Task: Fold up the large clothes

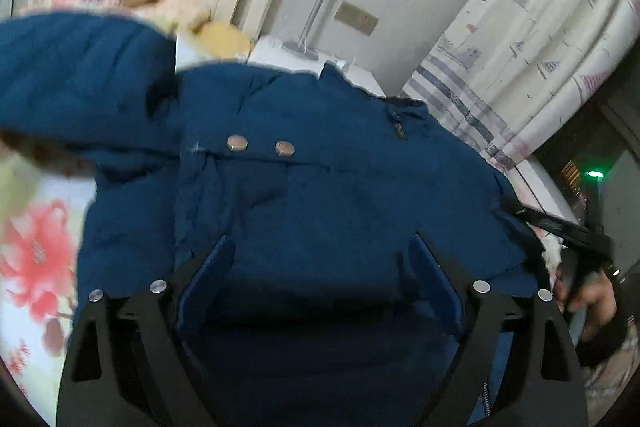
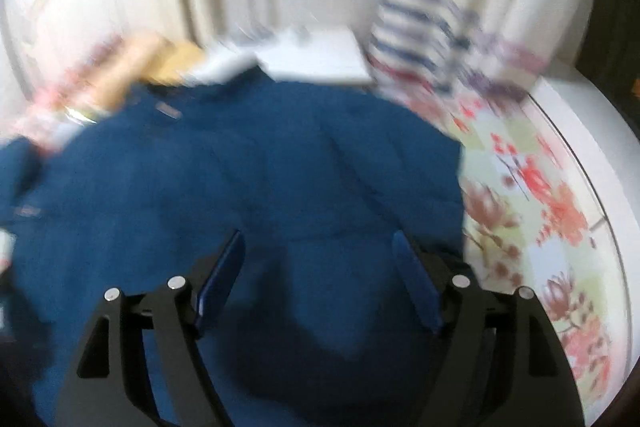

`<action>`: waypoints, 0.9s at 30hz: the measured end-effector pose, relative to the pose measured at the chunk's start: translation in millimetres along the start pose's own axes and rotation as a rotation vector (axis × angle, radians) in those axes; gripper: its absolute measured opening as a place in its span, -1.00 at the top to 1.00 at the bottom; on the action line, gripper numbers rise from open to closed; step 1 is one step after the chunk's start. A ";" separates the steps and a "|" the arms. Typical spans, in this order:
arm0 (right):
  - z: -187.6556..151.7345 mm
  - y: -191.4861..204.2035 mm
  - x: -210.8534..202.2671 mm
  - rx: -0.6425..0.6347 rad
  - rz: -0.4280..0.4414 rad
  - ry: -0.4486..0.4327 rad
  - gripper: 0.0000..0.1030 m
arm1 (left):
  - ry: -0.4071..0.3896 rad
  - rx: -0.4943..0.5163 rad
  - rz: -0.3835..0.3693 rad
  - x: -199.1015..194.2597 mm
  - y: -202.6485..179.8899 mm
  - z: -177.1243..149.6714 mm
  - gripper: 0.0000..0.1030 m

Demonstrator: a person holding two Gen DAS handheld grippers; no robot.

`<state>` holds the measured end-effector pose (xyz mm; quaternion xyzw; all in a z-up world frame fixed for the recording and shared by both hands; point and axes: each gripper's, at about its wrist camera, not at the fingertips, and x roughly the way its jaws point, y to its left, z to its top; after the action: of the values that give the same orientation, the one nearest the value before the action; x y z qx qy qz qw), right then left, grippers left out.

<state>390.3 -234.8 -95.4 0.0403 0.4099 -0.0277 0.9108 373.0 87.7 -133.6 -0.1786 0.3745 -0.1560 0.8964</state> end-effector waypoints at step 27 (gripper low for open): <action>-27.8 58.8 32.7 -0.122 0.066 0.052 -0.94 | -0.468 -0.913 0.084 -151.6 354.9 96.9 0.01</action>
<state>396.2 -174.2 -135.3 -0.0010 0.4327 0.0283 0.9011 393.5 485.1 -131.8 -0.5665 0.2007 0.1035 0.7925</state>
